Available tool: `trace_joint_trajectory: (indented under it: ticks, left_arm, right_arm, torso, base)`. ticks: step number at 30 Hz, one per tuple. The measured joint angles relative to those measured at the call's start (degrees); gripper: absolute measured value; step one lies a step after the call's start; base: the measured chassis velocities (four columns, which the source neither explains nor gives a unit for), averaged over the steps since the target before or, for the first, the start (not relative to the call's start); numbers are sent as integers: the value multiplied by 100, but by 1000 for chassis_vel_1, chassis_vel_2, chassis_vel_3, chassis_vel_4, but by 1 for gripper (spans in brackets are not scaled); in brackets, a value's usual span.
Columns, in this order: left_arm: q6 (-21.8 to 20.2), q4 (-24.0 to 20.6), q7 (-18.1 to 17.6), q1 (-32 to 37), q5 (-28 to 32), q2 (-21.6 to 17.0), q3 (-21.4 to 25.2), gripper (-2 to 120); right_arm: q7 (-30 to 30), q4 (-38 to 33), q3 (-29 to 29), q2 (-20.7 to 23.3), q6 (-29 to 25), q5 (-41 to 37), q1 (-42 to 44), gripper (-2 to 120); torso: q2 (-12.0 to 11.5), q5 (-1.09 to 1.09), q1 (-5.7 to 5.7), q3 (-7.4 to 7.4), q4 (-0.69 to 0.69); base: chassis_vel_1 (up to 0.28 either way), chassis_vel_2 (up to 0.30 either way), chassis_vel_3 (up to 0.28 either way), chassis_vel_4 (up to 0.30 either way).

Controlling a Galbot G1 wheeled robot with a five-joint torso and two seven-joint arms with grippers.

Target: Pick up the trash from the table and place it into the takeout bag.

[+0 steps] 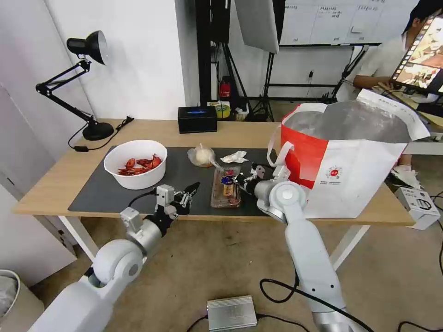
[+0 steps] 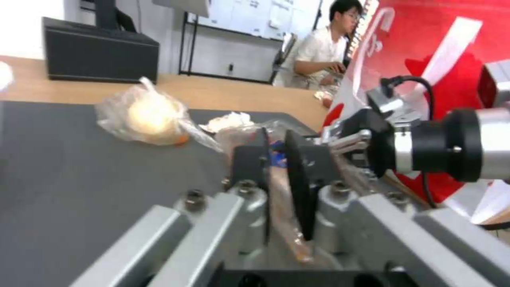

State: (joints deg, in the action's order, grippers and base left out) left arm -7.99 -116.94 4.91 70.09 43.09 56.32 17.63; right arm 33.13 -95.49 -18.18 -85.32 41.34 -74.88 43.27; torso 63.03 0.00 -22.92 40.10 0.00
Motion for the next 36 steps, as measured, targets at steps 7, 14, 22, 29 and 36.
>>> trace_joint_trajectory:
  ticks: [7, 14, 22, 29, 36]
  left_arm:
    - [90, -213, 22, 536, -108, 158, 399, 45]
    - [155, -316, 36, 828, -214, 249, 647, 69]
    - [291, -494, 145, 1328, -530, 449, 936, 100]
    - [316, -573, 155, 1499, -671, 574, 995, 100]
    - [339, -574, 158, 1565, -775, 688, 994, 100]
  right_arm:
    - [-211, -443, 14, 174, -23, -22, 101, 1]
    - [-489, -960, 46, 312, -135, 124, 146, 1]
    - [-1153, -1913, -174, 669, -489, 569, -35, 1]
    - [-1301, -2346, -593, 1131, -827, 526, -252, 1]
    - [-1213, -2421, -997, 1552, -1059, 379, -541, 1]
  torso:
    - [0, 0, 0, 0, 0]
    - [0, 0, 0, 0, 0]
    - [0, 1, 0, 0, 0]
    - [0, 1, 1, 0, -1]
    - [0, 1, 0, 0, 0]
  base:
    - [0, 0, 0, 0]
    - [0, 0, 0, 0]
    - [0, 0, 0, 0]
    - [0, 0, 0, 0]
    - [0, 0, 0, 0]
